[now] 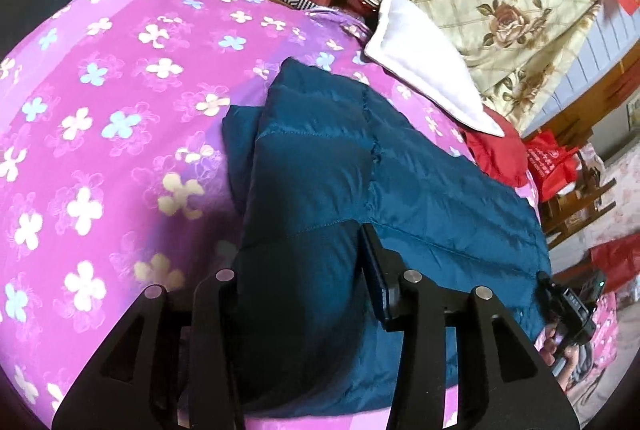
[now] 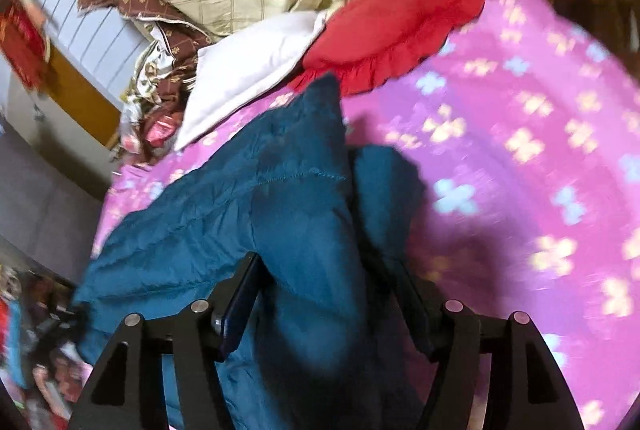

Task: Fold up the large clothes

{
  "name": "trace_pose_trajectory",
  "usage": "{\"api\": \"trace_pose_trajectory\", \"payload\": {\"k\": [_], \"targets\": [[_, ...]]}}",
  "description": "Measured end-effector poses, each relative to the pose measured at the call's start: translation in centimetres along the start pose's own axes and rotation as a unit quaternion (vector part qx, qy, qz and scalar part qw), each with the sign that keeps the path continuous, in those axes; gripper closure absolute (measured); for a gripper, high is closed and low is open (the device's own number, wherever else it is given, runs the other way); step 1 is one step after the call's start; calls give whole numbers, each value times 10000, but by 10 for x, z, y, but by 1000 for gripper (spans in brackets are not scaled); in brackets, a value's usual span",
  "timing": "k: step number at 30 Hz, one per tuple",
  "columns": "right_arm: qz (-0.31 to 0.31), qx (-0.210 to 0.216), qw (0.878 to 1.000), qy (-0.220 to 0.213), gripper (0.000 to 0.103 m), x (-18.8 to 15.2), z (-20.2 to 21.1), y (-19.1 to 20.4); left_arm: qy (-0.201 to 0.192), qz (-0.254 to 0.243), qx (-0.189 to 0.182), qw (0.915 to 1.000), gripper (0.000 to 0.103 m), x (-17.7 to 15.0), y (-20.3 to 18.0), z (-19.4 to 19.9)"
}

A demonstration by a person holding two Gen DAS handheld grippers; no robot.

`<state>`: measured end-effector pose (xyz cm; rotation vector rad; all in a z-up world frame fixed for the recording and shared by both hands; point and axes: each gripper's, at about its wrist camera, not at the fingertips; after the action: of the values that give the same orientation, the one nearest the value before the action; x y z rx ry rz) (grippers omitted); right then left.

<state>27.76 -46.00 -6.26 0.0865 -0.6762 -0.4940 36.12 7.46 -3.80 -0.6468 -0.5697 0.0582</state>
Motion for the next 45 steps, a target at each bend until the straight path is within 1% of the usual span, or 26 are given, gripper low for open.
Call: {"api": "trace_pose_trajectory", "payload": {"k": [1,3,5,7,9,10,11,13,18,22,23,24,26,30,32,34,35,36,38,39,41,43,45], "targets": [[78,-145,9998,-141,39,1,6,2,11,-24,10,10000,62,-2,-1,3],[313,-510,9965,-586,38,-2,31,8,40,-45,46,10000,61,-8,1,8],[541,-707,9919,-907,38,-9,51,17,59,-44,69,9999,60,-13,3,12],[746,-743,9890,-1037,38,-17,63,28,45,7,30,10000,60,-17,6,15],[1026,-614,9886,-917,40,-26,62,41,9,43,24,10000,60,-18,8,15],[1140,-567,9883,-839,42,-31,59,46,15,10,114,9999,60,-16,8,13],[1273,-610,9870,-772,46,-36,52,51,39,-43,267,9996,59,-15,6,8],[1509,-857,9829,-623,47,-47,34,59,73,-113,435,9990,59,-11,4,-3],[1586,-1248,9788,-351,48,-66,6,51,205,-360,747,9963,53,4,-2,-43],[1557,-1343,9783,-256,48,-75,-2,41,170,-427,944,9945,35,12,0,-66],[1570,-1362,9778,-248,48,-76,-4,39,142,-389,968,9944,34,13,2,-70],[1577,-1376,9776,-243,48,-77,-5,38,141,-350,951,9948,34,13,1,-71],[1586,-1394,9772,-238,48,-78,-7,38,147,-227,773,9966,34,17,3,-64],[1546,-1391,9778,-269,47,-79,-9,37,-95,-26,241,9997,34,28,6,-28],[1537,-1408,9776,-303,47,-80,-8,38,-281,60,237,9993,34,34,7,-8],[1532,-1456,9768,-335,47,-81,-7,39,-356,43,365,9987,34,35,4,7],[1524,-1487,9765,-344,47,-81,-6,40,-345,-6,492,9982,34,34,1,11],[1524,-1539,9756,-359,47,-81,-4,42,-328,-111,696,9970,34,30,-4,16],[1583,-1707,9715,-448,47,-81,5,48,-331,-399,973,9939,34,15,-14,23],[1600,-1728,9704,-545,47,-82,12,52,-328,-497,1029,9929,34,10,-15,24],[1572,-1609,9710,-810,47,-84,31,59,-306,-699,1128,9907,34,-10,-17,26],[1564,-1474,9723,-919,47,-86,42,66,-257,-744,1086,9910,34,-26,-14,22],[1621,-1352,9730,-933,47,-90,45,75,-151,-707,1106,9912,34,-41,-6,9]]}}
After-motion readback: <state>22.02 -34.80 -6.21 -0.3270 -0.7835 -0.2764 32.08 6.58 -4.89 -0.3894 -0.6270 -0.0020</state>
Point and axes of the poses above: each gripper's, at about its wrist camera, not at the fingertips, and z roughly against the way its jaws point, y to its left, x to its top, and after that the axes turned 12 degrees about -x, right-handed
